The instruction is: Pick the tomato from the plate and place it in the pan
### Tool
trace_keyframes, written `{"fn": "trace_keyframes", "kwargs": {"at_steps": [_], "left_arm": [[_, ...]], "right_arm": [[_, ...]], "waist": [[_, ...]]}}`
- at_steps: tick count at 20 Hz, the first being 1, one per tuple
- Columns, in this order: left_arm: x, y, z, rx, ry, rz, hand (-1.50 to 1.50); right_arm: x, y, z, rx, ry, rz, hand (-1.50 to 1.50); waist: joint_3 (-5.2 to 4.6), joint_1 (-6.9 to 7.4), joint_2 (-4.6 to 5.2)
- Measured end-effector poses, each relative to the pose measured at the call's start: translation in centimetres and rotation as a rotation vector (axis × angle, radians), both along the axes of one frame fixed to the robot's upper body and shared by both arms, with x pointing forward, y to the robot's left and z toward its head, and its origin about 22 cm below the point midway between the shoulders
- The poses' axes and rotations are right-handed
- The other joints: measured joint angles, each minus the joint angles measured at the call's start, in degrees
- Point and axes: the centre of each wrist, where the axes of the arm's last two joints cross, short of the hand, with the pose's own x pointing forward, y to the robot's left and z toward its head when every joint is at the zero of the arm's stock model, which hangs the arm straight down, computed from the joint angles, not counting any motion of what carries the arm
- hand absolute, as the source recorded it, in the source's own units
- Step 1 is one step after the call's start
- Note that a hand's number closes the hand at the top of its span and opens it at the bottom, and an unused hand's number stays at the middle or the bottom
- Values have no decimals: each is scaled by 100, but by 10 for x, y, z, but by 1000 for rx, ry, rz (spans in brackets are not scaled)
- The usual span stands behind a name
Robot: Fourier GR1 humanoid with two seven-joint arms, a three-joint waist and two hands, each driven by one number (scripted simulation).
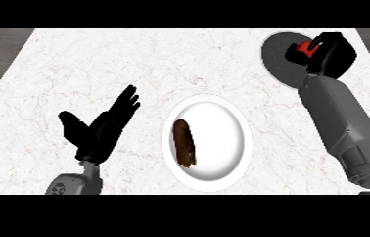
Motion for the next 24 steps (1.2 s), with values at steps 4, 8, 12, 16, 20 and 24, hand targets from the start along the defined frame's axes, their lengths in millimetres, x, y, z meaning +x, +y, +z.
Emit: {"fn": "trace_keyframes", "kwargs": {"at_steps": [4,8,12,16,20,24], "left_arm": [[1,-6,0,1,-8,-17,0],[-1,-12,2,-1,-8,-30,0],[2,-13,2,2,-12,-30,0],[2,-8,2,9,-18,-31,0],[3,-6,2,6,-17,-25,0],[3,-4,-1,1,-9,-15,0]], "right_arm": [[-3,-28,0,3,-15,-32,150],[-8,-51,-3,54,56,-80,-150],[-17,-70,-13,122,194,-96,-150],[-19,-75,-13,185,200,-65,-150],[-16,-70,-9,261,73,-5,-150],[-15,-71,-1,353,-81,43,-150]], "waist": [[5,58,29],[7,120,51],[13,159,89],[24,197,99],[39,153,88],[40,74,65]]}}
